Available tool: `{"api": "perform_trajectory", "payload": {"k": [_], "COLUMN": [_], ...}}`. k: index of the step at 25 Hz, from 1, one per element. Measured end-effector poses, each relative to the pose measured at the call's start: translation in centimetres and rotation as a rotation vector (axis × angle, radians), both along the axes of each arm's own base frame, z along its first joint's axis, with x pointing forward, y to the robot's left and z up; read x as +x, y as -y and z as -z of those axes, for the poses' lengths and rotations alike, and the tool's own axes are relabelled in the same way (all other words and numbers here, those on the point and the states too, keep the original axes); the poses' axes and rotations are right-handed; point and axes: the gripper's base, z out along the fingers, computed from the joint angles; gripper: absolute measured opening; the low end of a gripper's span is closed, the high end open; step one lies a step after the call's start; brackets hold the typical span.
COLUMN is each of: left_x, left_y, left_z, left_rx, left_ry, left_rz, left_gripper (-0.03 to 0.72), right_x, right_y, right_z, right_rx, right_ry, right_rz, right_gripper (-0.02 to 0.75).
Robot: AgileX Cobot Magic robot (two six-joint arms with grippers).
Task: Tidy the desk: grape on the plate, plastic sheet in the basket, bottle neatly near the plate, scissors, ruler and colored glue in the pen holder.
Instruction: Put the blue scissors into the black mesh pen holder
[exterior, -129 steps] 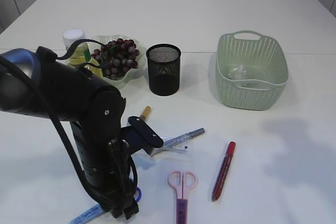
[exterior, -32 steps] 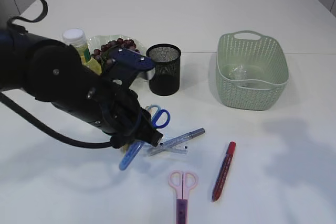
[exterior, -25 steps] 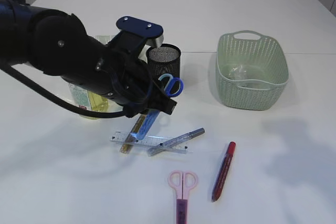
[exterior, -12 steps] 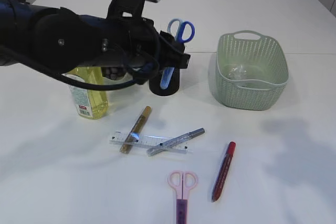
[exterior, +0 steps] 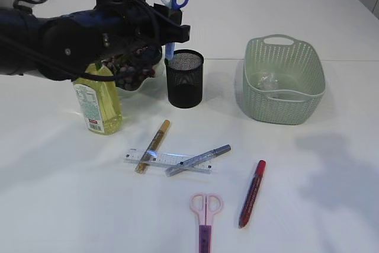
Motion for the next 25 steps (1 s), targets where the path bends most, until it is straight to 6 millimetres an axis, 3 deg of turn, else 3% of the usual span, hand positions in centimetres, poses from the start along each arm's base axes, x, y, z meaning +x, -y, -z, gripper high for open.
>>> {"api": "perform_trajectory", "payload": {"k": [14,19,25], "left_x": [5.4,7.1,7.7], "left_y": [3.3,3.2,2.6], "left_z": [1.5,2.5,3.5], "left_rx": [-0.038,-0.034,-0.023], "left_ry": [0.071,0.069,0.052], "left_rz": [-0.008,-0.028,-0.044], "left_gripper": [0.174,0.174,0.174], "right_x": [0.0,0.0,0.0], "right_y": [0.1,0.3,0.3], "right_z": [0.0,0.0,0.0], "right_rx": [-0.016,-0.031,-0.031], "right_ry": [0.002,0.004,0.006], "right_rz": [0.0,0.001,0.001], "right_gripper": [0.523,0.523,0.524]}}
